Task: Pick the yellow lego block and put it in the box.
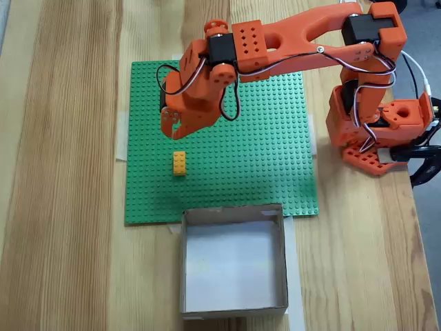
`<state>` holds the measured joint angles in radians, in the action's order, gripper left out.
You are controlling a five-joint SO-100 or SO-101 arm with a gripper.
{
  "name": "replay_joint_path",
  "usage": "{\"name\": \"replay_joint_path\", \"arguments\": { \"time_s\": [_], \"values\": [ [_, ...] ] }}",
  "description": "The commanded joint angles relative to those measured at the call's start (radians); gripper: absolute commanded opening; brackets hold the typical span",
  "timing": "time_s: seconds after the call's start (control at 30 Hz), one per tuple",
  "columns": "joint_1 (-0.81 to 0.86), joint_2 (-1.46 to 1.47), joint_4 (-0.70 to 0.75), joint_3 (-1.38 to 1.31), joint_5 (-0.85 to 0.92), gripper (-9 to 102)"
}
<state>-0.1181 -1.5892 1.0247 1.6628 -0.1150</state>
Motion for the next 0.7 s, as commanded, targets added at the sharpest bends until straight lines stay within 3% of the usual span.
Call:
{"name": "replay_joint_path", "arguments": {
  "time_s": [0.0, 0.67],
  "values": [
    [0.012, -0.002, -0.002, -0.046, -0.006, 1],
    [0.018, 0.058, 0.031, -0.077, 0.011, 4]
  ]
}}
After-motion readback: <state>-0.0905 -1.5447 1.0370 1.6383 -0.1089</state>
